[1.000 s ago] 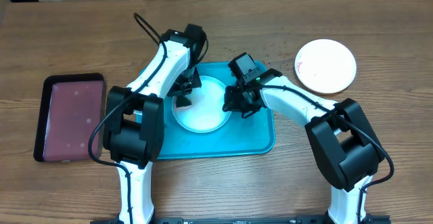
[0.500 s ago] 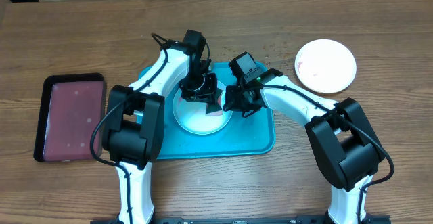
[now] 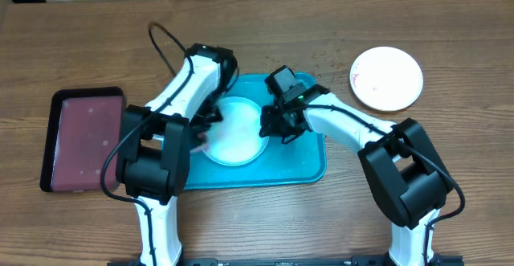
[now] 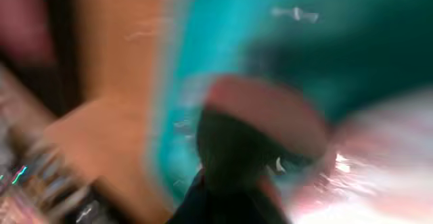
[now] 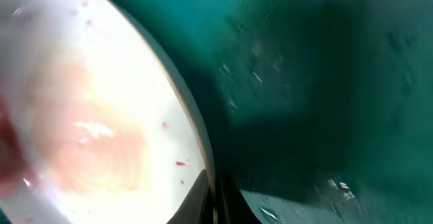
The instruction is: Clean dirty plates on tray and stack at the side
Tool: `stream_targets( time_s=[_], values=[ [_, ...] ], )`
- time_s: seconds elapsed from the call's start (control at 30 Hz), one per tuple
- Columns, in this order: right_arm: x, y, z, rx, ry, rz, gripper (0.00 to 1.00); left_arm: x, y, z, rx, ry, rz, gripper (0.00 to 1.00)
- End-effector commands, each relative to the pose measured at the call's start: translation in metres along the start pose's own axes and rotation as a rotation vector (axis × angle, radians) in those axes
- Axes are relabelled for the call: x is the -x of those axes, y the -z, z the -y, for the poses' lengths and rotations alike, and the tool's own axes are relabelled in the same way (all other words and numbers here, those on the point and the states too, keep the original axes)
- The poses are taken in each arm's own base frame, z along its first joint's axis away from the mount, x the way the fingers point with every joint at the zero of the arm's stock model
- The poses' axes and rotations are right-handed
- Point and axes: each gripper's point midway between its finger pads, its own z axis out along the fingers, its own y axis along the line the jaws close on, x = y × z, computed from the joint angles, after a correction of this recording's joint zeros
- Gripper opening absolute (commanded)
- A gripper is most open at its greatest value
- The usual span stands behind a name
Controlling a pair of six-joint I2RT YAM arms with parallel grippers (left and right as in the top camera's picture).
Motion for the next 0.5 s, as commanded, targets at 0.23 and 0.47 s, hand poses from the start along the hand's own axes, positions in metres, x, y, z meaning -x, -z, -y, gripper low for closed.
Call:
stream_targets(
  time_s=[0.23, 0.47],
  values=[
    [0.040, 0.057, -0.025, -0.020, 0.220, 0.164, 0.04, 0.074, 0.060, -0.070, -0.212, 0.452, 0.128, 0.04],
    [0.074, 0.150, -0.051, -0.362, 0.554, 0.456, 0.04, 0.089, 0.056, -0.120, -0.566, 0.532, -0.034, 0.04]
  ],
)
